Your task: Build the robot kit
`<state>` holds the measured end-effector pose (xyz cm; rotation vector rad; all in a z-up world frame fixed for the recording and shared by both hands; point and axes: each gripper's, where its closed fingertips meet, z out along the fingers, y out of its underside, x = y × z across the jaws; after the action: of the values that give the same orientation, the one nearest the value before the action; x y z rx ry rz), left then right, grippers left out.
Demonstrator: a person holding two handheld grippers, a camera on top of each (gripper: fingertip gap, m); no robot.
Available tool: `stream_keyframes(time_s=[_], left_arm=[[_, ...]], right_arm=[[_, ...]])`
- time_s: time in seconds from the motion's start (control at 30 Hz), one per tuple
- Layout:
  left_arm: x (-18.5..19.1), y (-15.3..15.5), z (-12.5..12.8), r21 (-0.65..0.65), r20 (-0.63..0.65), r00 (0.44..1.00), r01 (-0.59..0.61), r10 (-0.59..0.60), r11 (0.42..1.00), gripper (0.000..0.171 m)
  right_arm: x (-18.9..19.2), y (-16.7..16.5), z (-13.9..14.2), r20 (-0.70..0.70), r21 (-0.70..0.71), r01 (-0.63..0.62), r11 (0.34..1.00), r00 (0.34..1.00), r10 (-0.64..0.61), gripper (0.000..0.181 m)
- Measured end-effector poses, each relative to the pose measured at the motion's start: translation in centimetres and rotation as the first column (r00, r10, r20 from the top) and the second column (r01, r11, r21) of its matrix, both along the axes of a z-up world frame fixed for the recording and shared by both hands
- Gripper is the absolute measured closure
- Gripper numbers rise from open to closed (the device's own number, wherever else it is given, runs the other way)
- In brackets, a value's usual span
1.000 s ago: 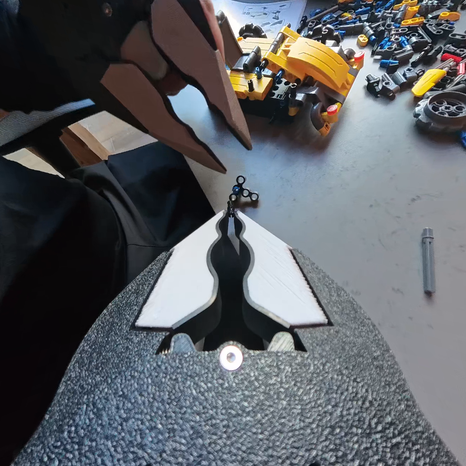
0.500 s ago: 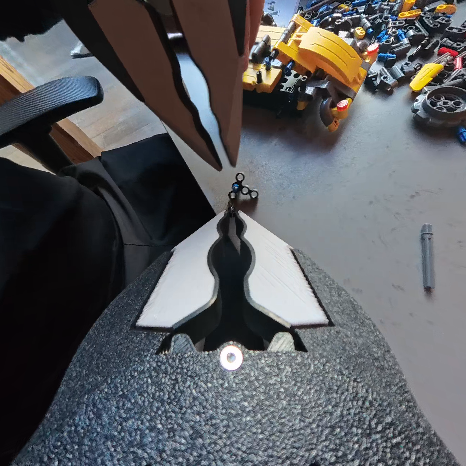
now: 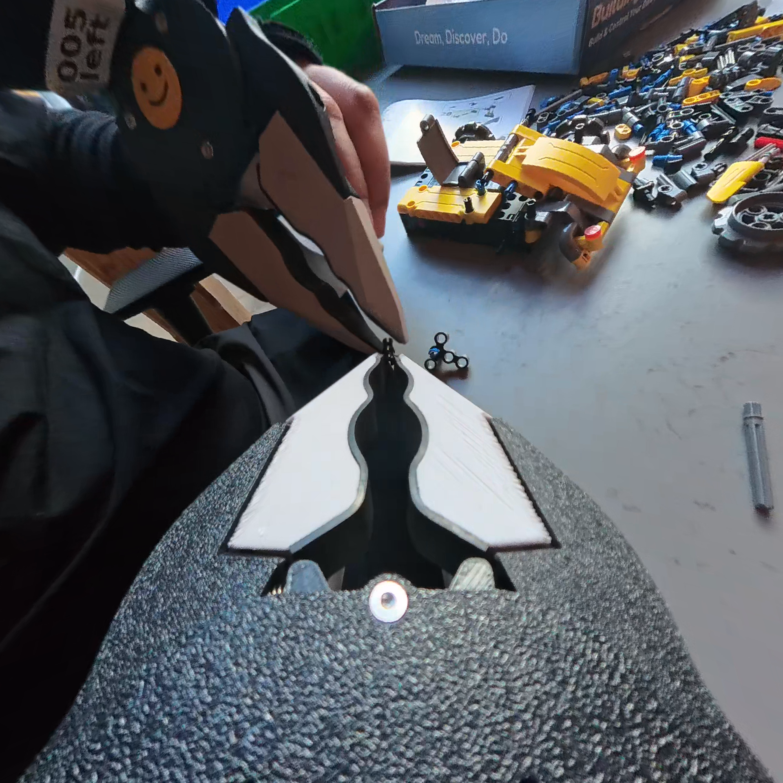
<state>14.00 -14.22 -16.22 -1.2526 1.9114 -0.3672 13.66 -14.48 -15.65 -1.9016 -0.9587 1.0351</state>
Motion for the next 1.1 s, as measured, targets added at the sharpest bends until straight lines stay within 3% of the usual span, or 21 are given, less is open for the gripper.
stream_keyframes(time_s=[0.4,1.1], left_arm=[[0.4,0.5,1.2,0.035,0.192,0.971,-0.150,0.141,0.988,0.170],[0.8,0.7,1.6,-0.019,0.243,0.948,-0.206,0.204,0.978,0.170]], right_arm=[[0.2,0.5,1.5,-0.144,-0.010,0.032,0.999,0.989,-0.033,0.176],[0.3,0.8,1.9,-0.124,0.068,0.066,0.995,0.991,-0.057,0.176]])
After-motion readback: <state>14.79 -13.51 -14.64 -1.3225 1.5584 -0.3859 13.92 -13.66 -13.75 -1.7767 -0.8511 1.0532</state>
